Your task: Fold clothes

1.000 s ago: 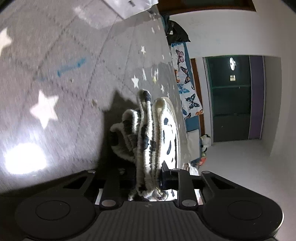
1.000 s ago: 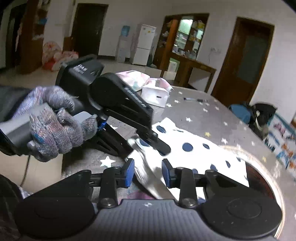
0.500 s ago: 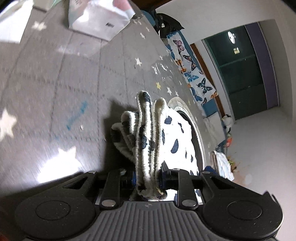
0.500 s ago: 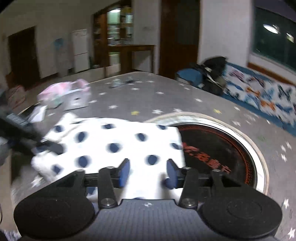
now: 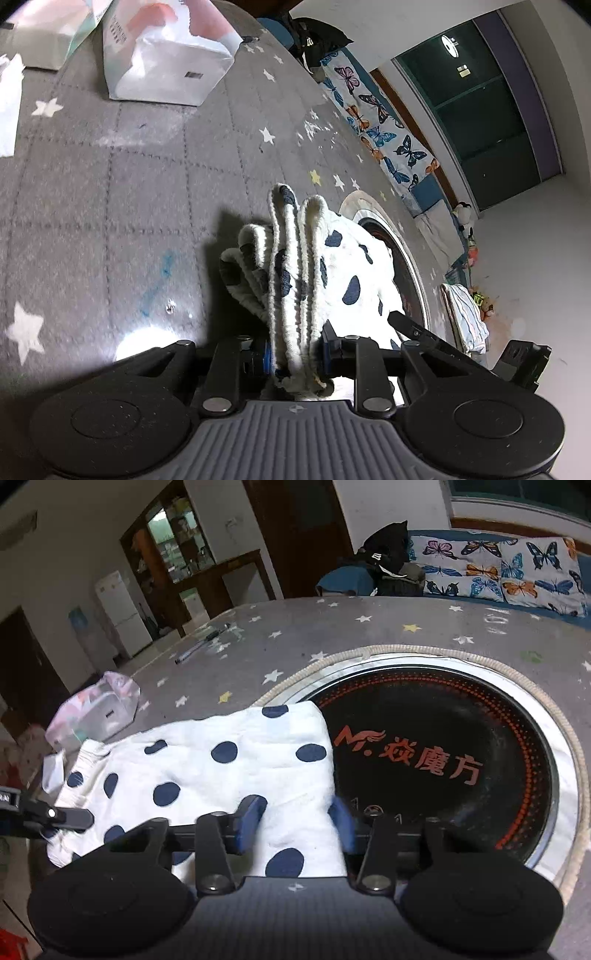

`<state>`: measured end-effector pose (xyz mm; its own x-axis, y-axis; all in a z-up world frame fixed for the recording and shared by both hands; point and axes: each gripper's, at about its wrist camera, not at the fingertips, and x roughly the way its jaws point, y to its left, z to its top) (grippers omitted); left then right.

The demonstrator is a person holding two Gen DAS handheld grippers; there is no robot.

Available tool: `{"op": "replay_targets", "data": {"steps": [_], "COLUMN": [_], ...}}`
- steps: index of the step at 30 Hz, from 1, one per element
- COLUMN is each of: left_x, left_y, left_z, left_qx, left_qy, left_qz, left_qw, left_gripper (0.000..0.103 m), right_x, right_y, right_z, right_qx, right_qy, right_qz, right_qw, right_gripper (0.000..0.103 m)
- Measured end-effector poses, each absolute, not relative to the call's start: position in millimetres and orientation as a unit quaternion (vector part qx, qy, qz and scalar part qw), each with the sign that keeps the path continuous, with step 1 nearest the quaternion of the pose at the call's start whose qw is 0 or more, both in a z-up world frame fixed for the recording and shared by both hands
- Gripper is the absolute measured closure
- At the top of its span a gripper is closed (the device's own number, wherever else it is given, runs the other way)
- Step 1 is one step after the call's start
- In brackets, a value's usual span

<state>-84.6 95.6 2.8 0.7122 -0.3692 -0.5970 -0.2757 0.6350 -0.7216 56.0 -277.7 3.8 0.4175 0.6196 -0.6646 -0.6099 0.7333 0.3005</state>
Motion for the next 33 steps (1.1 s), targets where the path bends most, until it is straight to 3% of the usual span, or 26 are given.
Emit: {"op": "replay_targets", "data": {"steps": [2, 5, 14, 33], "left_x": [-81.6, -79.5, -43.2, 65.6], "left_y": [95.1, 91.8, 44.0, -169.5], "left_z": [3.9, 10.0, 43.3, 46.7], "left_qx": [-0.421, -0.402, -0.342, -0.249], "left_qy": [0.38, 0.385, 0.39, 0.442], "left_qz": [-0.028, -0.023, -0.069, -0.247], "left_qw": [0.823, 0.83, 0.852, 0.826], "left_gripper": [0.077, 0.077, 0.078, 0.077], "right_x": [59.2, 54.6, 31.1, 8.1], "right_y": [-279.9, -284.6, -334.8, -543.5], "right_z": [2.1, 5.9, 41.7, 75.7], "right_qx": [0.022, 0.036, 0.051, 0.076], "right_qy": [0.406, 0.401, 0.354, 0.306], "right_qz": [0.361, 0.359, 0.323, 0.098], "right_qw": [0.839, 0.842, 0.876, 0.944], "right_gripper": [0.087, 0.095, 0.097, 0.097]}}
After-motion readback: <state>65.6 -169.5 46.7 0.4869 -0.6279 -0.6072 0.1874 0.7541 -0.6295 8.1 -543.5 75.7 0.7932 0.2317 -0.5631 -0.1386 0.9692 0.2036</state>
